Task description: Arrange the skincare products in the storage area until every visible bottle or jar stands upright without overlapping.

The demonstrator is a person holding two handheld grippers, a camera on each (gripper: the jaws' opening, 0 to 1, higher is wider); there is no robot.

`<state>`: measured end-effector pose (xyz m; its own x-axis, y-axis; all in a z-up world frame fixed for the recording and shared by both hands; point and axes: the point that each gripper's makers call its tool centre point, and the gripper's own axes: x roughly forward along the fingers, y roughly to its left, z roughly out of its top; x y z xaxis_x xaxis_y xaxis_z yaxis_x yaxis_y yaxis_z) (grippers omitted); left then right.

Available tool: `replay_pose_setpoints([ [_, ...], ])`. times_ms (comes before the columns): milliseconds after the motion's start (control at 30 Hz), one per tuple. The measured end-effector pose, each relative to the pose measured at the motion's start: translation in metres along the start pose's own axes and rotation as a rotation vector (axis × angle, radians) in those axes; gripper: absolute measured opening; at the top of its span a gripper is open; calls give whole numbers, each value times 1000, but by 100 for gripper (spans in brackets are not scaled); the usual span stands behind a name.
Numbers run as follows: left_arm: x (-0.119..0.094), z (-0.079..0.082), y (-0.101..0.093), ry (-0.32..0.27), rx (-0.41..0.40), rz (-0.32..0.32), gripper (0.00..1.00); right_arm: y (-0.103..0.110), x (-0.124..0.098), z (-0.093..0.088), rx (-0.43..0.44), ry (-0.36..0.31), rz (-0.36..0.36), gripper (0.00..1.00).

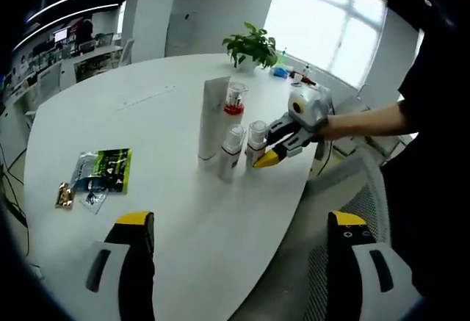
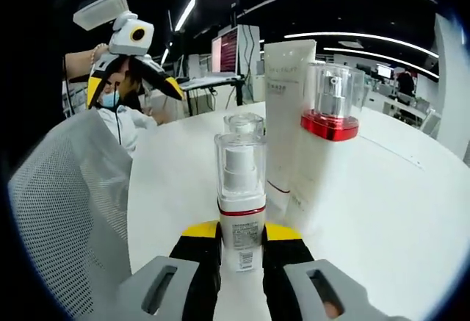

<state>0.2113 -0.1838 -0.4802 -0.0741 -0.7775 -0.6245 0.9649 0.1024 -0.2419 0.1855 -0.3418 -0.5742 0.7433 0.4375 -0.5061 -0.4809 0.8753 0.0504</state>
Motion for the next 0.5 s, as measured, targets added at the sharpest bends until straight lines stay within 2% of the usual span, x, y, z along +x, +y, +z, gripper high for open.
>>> replay_pose_setpoints([
  [167, 0, -2, 1, 2, -10, 4, 93, 0, -2, 1, 20, -14, -3, 12],
  [500, 2, -1, 0, 9, 0, 3, 92, 3, -7, -4, -3, 27, 16, 12],
])
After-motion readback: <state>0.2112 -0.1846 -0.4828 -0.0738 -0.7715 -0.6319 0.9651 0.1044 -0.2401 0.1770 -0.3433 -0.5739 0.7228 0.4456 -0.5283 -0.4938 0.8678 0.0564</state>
